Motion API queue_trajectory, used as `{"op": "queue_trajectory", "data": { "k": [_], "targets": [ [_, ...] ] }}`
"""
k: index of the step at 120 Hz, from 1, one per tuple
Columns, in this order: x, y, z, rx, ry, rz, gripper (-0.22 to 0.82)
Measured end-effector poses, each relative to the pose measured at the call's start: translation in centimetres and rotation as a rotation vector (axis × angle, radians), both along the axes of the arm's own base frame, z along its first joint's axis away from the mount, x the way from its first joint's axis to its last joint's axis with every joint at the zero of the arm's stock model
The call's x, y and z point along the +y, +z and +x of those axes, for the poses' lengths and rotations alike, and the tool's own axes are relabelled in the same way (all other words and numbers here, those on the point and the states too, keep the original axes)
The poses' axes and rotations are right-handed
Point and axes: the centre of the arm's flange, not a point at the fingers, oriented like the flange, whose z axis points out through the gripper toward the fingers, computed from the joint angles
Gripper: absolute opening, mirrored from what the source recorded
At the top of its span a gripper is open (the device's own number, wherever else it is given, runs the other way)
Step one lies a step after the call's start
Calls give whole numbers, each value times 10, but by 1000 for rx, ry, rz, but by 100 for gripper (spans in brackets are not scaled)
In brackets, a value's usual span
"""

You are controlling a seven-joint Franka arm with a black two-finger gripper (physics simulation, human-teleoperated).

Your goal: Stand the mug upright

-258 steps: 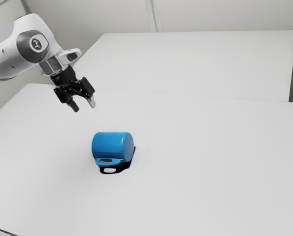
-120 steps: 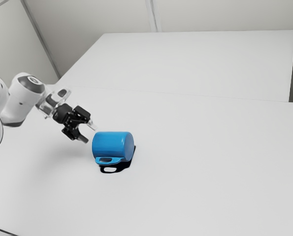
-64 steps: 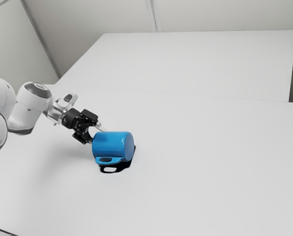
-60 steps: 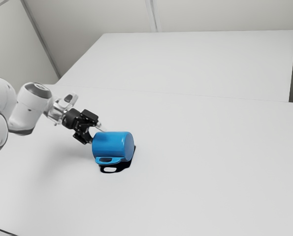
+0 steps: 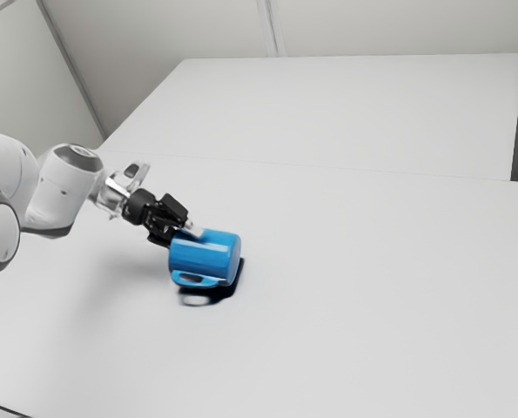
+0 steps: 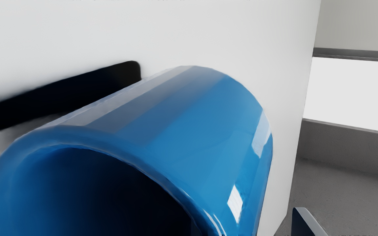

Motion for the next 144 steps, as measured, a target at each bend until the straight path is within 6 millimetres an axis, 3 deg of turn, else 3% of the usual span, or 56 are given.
{"op": "queue_trajectory", "data": {
  "k": [14, 35, 58, 76, 101, 119, 144],
  "targets": [
    [-7, 6, 4, -16, -13, 0, 3],
    [-18, 12, 12, -36, -26, 3, -9],
    [-20, 21, 17, -56, -25, 13, -15],
    [-20, 45, 17, -95, -30, 51, -17],
    [-45, 93, 5, -181, -169, 327, -18],
    [-63, 99, 1, -198, -302, 559, -18],
    [-114, 107, 6, -261, -511, 867, -18]
  ]
}}
